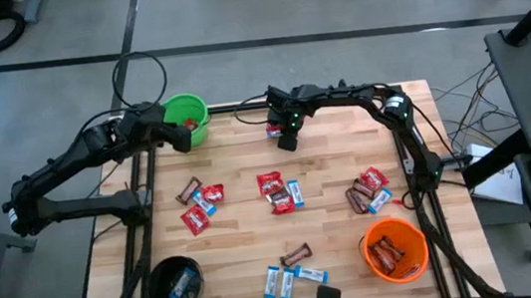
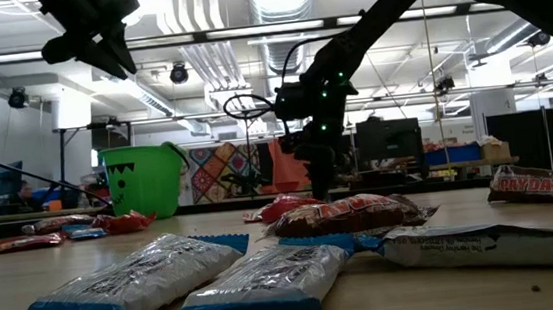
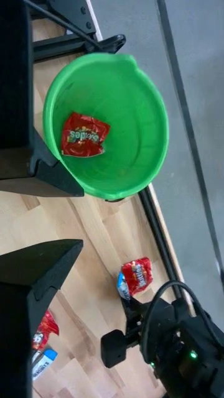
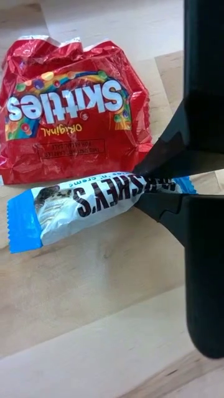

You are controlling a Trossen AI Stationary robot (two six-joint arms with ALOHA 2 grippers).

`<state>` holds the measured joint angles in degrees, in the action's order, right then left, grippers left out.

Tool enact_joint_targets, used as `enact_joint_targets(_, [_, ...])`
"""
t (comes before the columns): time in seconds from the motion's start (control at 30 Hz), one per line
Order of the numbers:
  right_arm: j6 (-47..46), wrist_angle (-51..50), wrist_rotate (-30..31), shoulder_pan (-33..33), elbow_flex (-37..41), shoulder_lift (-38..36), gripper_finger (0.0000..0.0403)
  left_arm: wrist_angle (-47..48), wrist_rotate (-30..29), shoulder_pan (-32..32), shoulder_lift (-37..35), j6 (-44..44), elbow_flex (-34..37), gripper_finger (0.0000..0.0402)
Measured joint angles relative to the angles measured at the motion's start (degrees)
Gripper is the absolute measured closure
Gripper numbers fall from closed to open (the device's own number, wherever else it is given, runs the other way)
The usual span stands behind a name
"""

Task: Sort candy
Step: Put the white chocolate into the black bucket

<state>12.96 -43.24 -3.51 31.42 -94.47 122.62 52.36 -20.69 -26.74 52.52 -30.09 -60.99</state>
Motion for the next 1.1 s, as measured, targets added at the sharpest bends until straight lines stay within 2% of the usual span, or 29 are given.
enact_joint_targets(0.2, [-0.54,0.03,0.0,0.0,0.13,-0.98,0.039,-0.68,2.21,0.02,5.9,1.09,0.71,0.0299])
enact_joint_targets(0.33, [-1.07,-0.46,-0.04,0.0,0.13,-1.17,0.039,-2.97,2.4,0.0,10.91,4.11,0.72,0.0299])
enact_joint_targets(0.43, [-1.37,-1.47,-1.39,0.04,0.13,-1.24,0.039,-5.85,4.7,0.0,14.35,7.35,0.72,0.0299])
enact_joint_targets(0.6, [-1.19,-3.17,-2.64,0.07,0.11,-1.52,0.039,-5.82,5.25,0.02,18.47,10.1,0.72,0.0299])
enact_joint_targets(0.77, [-1.31,-5.77,-2.97,-0.04,0.37,-3.18,0.039,-5.83,5.27,0.01,19.36,10.1,0.74,0.0299])
enact_joint_targets(1.1, [-4.39,-4.76,-3.1,-0.25,0.24,-8.98,0.039,-9.91,8.45,0.11,16.05,10.83,0.74,0.0299])
